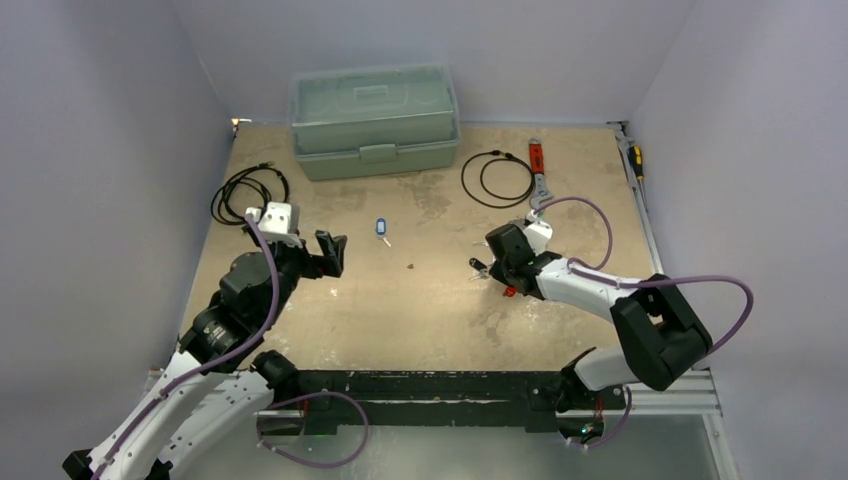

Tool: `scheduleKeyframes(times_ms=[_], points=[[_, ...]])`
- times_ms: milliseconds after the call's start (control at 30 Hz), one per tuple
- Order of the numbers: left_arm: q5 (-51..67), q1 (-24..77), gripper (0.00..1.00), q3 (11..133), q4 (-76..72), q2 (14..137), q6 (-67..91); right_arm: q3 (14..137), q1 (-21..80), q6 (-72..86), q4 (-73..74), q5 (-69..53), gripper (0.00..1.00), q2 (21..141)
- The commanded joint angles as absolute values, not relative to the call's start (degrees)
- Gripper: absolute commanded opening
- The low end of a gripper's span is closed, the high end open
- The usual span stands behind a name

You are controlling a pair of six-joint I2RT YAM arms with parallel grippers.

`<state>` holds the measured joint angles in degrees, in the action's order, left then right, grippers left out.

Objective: Put the keys on the keyring

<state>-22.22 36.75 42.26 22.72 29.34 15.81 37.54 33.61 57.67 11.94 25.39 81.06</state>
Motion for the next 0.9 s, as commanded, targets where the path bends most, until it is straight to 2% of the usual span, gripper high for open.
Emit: scheduleKeyframes(times_ms=[0, 733, 867], points=[[-21.6, 36.6, 0.97, 42.1, 20.0, 29.7, 15.2, 37.6, 33.7, 58.5, 10.8, 28.9, 0.20, 81.6], [-21.6, 36.5, 0.97, 42.0, 19.9, 30.3, 15.1, 39.0, 33.7, 55.0, 10.1, 29.8, 0.15, 86.1], [-21.6, 36.6, 0.97, 41.9, 19.9, 30.4, 15.1, 39.2, 33.7, 54.1, 10.2, 29.8, 0.08, 86.8]])
